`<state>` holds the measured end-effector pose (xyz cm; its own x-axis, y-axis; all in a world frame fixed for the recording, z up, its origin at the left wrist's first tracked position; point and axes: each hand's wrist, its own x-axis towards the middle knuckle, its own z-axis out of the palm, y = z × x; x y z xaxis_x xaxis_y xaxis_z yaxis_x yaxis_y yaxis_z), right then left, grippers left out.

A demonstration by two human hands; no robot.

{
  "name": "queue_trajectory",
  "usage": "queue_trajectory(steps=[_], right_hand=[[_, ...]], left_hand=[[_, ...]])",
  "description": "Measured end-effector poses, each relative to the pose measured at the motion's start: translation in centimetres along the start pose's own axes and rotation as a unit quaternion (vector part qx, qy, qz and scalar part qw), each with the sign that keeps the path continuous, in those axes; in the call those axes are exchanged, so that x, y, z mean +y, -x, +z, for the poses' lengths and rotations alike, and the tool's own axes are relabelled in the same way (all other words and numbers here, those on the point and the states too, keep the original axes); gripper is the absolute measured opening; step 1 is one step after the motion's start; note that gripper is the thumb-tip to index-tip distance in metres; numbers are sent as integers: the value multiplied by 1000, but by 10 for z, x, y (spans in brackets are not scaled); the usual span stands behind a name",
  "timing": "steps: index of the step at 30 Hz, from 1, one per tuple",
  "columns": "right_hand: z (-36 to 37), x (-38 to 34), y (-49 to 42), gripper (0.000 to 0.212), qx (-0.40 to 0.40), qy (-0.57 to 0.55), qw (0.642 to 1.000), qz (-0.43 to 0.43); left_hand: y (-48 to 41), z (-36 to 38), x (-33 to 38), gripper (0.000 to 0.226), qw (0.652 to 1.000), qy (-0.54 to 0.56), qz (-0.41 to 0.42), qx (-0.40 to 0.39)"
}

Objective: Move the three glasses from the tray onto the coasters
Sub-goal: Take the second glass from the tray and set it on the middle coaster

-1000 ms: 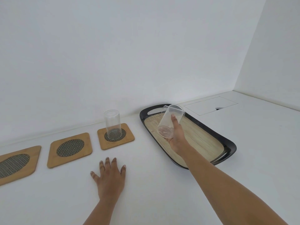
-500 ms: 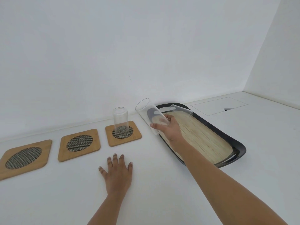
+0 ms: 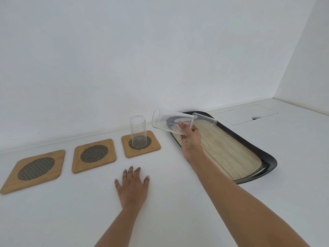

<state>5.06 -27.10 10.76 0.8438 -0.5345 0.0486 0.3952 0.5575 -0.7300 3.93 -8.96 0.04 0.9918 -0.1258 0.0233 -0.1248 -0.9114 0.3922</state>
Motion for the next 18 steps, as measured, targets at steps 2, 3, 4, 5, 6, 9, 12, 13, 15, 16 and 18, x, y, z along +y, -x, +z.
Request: queue_trajectory(steps=[2, 3, 4, 5, 6, 9, 12, 13, 15, 16, 18], right_hand=[[3, 1, 4, 16, 0, -29, 999, 21], [4, 2, 6, 10, 6, -45, 998, 33], [4, 4, 7, 7, 8, -51, 998, 43], [5, 5, 8, 7, 8, -49, 997, 56], [4, 8, 8, 13, -3, -37, 997, 67], [5, 19, 13, 36, -36, -32, 993, 110], [13, 32, 15, 51, -42, -85, 984, 152], [19, 34, 17, 50, -45, -86, 982, 163], [31, 41, 18, 44, -50, -72, 981, 174], [35, 46, 17, 43, -58, -64, 981, 173], [45, 54, 20, 34, -88, -46, 980, 174]], left_hand=[[2, -2, -5, 55, 1000, 19, 0, 3], [3, -3, -8, 55, 1000, 23, -1, 4], [4, -5, -12, 56, 1000, 22, -2, 7], [5, -7, -18, 56, 1000, 15, -4, 10], [6, -10, -24, 56, 1000, 5, -6, 15], [10, -19, -45, 57, 999, -20, -17, 27], [13, -30, -67, 57, 998, -34, -39, 34], [14, -33, -74, 58, 998, -35, -48, 35], [14, -41, -88, 58, 996, -37, -67, 38], [15, -44, -95, 58, 996, -38, -75, 40], [15, -51, -109, 58, 994, -37, -91, 40]])
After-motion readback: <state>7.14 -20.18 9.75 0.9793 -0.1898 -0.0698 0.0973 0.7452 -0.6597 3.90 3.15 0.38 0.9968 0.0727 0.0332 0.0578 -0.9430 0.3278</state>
